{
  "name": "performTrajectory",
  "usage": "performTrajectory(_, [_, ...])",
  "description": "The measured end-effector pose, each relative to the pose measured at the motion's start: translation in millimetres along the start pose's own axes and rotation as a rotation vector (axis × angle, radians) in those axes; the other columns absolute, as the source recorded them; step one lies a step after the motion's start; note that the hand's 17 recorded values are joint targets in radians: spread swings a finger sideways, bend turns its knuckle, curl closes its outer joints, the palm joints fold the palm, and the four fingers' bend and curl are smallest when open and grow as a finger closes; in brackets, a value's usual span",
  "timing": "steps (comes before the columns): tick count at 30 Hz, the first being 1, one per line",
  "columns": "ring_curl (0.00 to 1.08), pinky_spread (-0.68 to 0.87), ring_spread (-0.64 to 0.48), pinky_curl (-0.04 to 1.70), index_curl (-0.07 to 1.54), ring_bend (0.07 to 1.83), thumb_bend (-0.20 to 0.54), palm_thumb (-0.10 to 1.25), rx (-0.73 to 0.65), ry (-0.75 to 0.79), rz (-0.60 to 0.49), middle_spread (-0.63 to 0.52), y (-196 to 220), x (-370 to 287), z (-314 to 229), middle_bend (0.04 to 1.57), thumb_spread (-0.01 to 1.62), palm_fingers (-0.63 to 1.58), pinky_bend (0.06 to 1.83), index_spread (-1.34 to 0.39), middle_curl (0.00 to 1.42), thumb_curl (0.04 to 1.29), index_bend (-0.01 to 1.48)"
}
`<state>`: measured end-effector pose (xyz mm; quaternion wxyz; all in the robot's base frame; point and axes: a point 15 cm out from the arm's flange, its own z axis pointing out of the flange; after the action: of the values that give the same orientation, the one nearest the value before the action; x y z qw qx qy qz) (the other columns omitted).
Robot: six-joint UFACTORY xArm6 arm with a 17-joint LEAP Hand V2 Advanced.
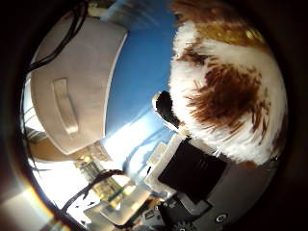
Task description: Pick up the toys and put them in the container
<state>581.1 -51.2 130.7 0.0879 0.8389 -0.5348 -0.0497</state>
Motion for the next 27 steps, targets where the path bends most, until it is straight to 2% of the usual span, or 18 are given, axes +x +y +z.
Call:
performTrajectory(3, [0.56,0.43,0.10,0.32,0.32,1.16,0.005,0.69,0.005,-0.002,0.015,-0.14,6.1,12.5,0.1,0.83,1.08,1.06,1.06,-0.42,0.60,0.39,0.14])
performTrajectory(4, [0.60,0.40,0.06,0.37,0.32,1.22,0.036,0.79,0.011,-0.002,0.023,-0.16,8.1,17.0,-1.5,0.91,1.07,1.11,1.18,-0.47,0.65,0.43,0.19])
performTrajectory(7, [0.66,0.34,0.00,0.45,0.34,1.28,0.094,0.95,0.023,-0.013,0.051,-0.18,17.2,30.8,-5.9,1.05,1.06,1.12,1.36,-0.58,0.74,0.51,0.26])
performTrajectory(14, [0.73,0.23,-0.06,0.58,0.44,1.38,0.080,1.01,-0.030,-0.052,0.077,-0.20,61.9,39.8,-35.1,1.17,1.06,1.02,1.53,-0.80,0.87,0.62,0.39])
performTrajectory(20, [0.77,0.18,-0.09,0.65,0.56,1.44,0.048,1.02,-0.001,-0.093,0.083,-0.20,125.7,54.3,-102.2,1.24,1.07,0.93,1.60,-0.94,0.95,0.69,0.46])
performTrajectory(27, [0.80,0.15,-0.10,0.70,0.72,1.50,0.013,1.01,0.016,-0.143,0.071,-0.20,199.1,41.6,-169.6,1.29,1.09,0.85,1.65,-1.08,1.00,0.75,0.49])
